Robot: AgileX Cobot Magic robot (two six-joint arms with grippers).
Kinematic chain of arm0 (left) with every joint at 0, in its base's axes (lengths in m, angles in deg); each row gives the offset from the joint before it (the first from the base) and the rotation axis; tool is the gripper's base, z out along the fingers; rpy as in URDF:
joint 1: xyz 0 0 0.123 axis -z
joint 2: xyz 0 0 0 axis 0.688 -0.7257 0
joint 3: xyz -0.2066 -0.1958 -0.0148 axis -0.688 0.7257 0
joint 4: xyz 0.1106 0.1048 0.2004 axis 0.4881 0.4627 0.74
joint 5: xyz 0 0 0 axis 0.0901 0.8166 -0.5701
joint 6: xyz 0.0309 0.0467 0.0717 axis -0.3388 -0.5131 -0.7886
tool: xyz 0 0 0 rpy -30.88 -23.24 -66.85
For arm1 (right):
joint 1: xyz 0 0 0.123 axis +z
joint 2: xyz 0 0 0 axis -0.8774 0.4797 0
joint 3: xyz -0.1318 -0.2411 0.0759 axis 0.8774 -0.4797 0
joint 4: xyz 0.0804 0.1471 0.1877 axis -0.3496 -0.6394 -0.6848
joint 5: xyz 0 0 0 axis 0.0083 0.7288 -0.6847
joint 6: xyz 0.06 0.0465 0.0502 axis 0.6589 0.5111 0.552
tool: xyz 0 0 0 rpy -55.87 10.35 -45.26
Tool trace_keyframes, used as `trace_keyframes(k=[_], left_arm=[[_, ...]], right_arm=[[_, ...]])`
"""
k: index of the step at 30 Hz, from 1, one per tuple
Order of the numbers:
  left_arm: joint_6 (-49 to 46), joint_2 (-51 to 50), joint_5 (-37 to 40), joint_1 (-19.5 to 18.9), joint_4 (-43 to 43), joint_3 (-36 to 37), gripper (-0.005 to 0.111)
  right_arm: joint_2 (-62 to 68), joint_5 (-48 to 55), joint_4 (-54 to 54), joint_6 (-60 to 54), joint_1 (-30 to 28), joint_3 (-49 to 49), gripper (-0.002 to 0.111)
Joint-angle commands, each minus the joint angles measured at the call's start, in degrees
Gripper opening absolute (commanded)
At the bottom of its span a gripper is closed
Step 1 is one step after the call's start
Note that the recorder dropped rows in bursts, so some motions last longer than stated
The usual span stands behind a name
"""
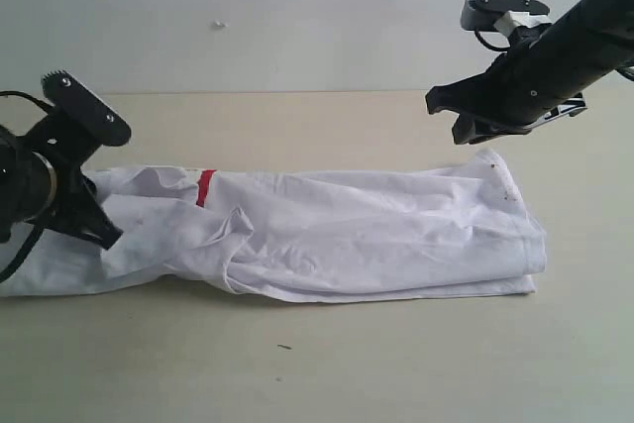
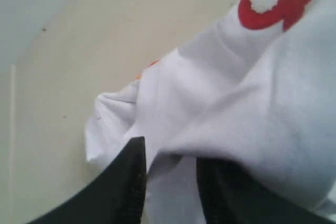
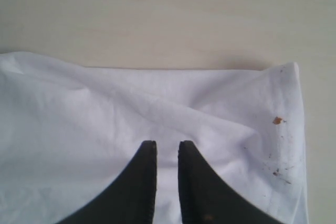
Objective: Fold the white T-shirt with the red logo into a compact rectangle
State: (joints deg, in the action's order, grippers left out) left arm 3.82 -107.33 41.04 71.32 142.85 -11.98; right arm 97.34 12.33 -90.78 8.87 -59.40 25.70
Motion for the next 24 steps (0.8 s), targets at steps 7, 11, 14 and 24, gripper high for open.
trace_keyframes(k=[7, 11, 14, 24], left_arm=[[0.87, 0.49, -23.63, -14.83, -11.3, -6.0, 0.034], [3.68, 0.23, -40.76, -19.42, -11.84, -5.13, 0.036], [3.71, 0.35, -40.49, -20.13, -11.61, -5.36, 0.044], [9.01, 12.55, -63.19, -20.44, 11.54, -2.72, 0.046]], right_arm=[[-0.25, -1.03, 0.2, -1.49, 0.03, 0.37, 0.017], [-0.25, -0.73, 0.2, -1.49, 0.03, 0.37, 0.017], [-0.25, -0.57, 0.2, -1.62, 0.03, 0.37, 0.017], [-0.25, -1.17, 0.2, -1.63, 0.03, 0.37, 0.017]])
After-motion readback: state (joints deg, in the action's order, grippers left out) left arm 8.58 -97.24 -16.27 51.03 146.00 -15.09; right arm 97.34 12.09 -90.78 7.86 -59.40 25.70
